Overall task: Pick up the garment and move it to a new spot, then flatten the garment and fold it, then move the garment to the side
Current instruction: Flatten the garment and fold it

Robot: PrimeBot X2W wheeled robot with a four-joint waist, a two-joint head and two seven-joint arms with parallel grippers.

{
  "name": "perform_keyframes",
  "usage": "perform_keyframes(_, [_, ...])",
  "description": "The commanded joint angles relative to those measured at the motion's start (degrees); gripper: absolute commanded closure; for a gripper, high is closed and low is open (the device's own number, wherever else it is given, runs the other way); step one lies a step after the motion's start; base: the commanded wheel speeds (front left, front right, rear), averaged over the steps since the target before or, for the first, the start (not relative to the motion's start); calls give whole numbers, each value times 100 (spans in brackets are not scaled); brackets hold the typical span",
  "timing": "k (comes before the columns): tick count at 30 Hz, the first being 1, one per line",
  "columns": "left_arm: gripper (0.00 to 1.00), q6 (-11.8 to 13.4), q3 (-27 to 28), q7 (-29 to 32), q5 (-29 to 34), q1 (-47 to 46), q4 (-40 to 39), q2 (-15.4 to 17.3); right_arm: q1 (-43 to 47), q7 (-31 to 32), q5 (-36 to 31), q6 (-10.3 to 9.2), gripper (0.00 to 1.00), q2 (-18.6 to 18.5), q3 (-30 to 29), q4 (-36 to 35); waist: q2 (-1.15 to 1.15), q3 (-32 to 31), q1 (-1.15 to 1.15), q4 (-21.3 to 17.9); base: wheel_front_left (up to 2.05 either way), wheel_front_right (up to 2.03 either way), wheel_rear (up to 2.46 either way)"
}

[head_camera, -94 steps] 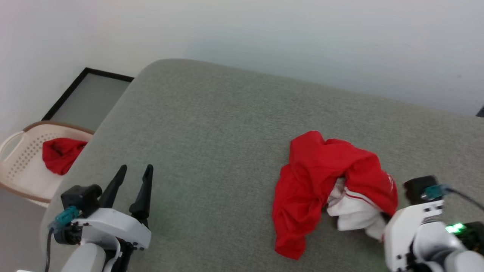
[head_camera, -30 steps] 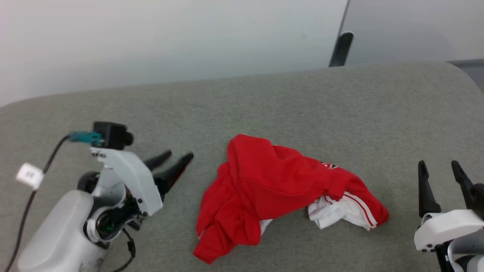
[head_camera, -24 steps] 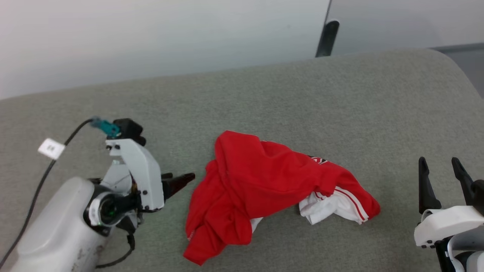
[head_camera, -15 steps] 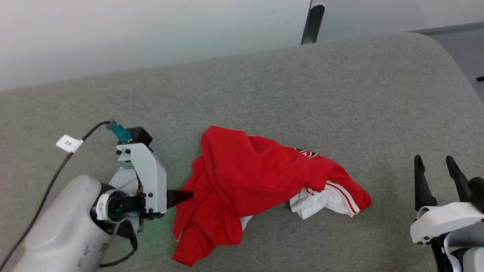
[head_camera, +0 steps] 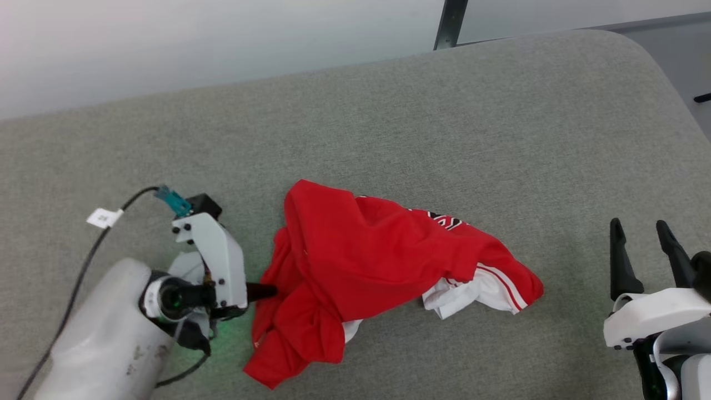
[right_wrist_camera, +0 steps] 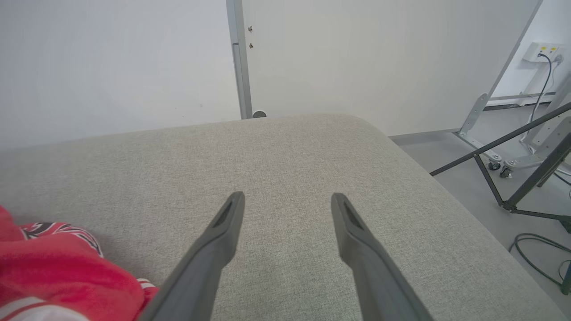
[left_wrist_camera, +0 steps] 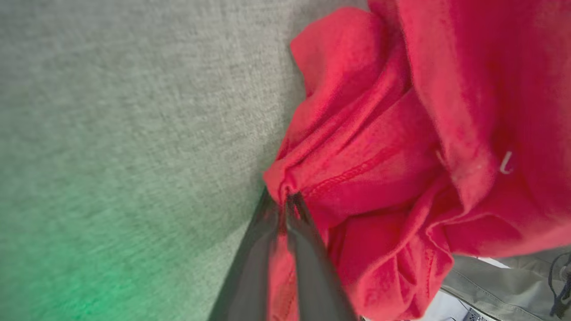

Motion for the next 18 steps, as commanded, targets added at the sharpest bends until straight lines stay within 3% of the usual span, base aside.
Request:
perform_keyframes(1, [100, -20, -91, 4, 17, 137, 97, -90, -29, -33, -16, -6, 0, 14, -31, -2, 0, -16, 0, 41, 0, 0, 0])
perform_keyframes(11, [100, -354, 189, -261, -107, -306, -373, -61, -31, 23, -112, -6, 0, 14, -109, -35, 0, -139, 0, 294, 0, 0, 0])
perform_keyframes(18, [100, -209, 101, -4, -376, -263, -1553, -362, 28, 63, -151, -6, 0, 14, -106, -55, 0, -246, 0, 343, 0, 0, 0])
